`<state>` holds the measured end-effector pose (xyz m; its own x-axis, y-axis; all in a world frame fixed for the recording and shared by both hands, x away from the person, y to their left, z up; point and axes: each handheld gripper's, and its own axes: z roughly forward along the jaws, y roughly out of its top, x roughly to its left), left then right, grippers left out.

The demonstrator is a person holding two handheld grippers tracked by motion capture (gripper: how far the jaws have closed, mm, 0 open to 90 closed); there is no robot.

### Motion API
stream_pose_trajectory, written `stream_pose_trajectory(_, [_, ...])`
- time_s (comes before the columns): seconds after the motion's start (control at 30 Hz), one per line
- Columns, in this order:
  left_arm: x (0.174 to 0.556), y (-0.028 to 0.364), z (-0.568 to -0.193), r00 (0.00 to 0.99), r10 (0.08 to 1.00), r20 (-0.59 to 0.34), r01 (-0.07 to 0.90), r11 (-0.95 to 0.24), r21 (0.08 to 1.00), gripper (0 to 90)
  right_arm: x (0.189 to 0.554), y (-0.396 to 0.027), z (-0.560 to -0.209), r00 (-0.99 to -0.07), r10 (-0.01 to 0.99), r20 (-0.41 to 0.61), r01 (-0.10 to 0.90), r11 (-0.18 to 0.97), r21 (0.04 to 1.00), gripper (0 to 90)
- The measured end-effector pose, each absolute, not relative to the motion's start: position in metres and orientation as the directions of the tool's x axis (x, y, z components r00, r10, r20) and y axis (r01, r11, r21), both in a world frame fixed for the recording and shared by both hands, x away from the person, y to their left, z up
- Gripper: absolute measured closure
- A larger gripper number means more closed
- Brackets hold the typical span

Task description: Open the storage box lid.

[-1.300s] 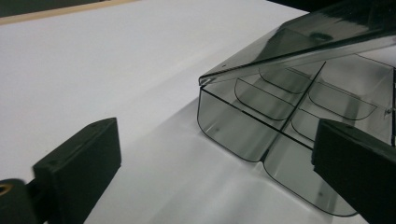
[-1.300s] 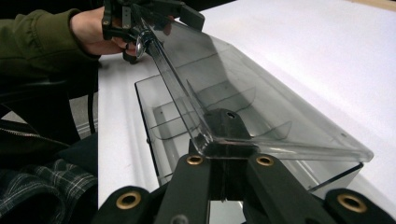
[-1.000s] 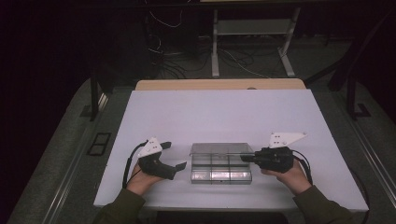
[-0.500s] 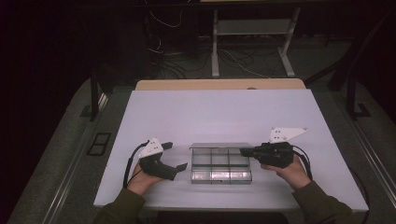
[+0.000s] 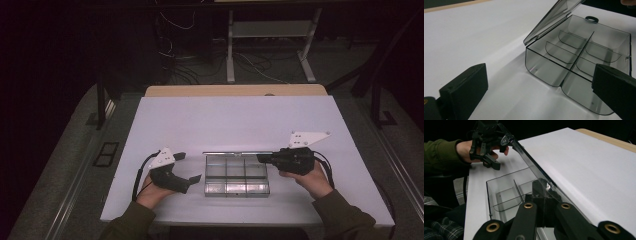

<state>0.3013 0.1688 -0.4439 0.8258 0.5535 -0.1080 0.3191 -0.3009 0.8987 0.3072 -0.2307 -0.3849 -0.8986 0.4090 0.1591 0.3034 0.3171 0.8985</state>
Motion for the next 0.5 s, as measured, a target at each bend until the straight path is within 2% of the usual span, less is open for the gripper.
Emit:
stream_pose_trajectory(0.2, [0.302, 0.166, -0.441, 0.831, 0.546, -0.109, 0.316, -0.301, 0.900, 0.2, 0.311, -0.232, -0.384, -0.897, 0.409, 0.166, 0.309, 0.312, 0.898, 89.4])
stream_pose_trajectory(0.5, [0.313, 0.154, -0.417, 0.853, 0.515, -0.091, 0.270, -0.285, 0.920, 1.3, 0.318, -0.231, -0.380, -0.898, 0.408, 0.164, 0.304, 0.307, 0.902, 89.4])
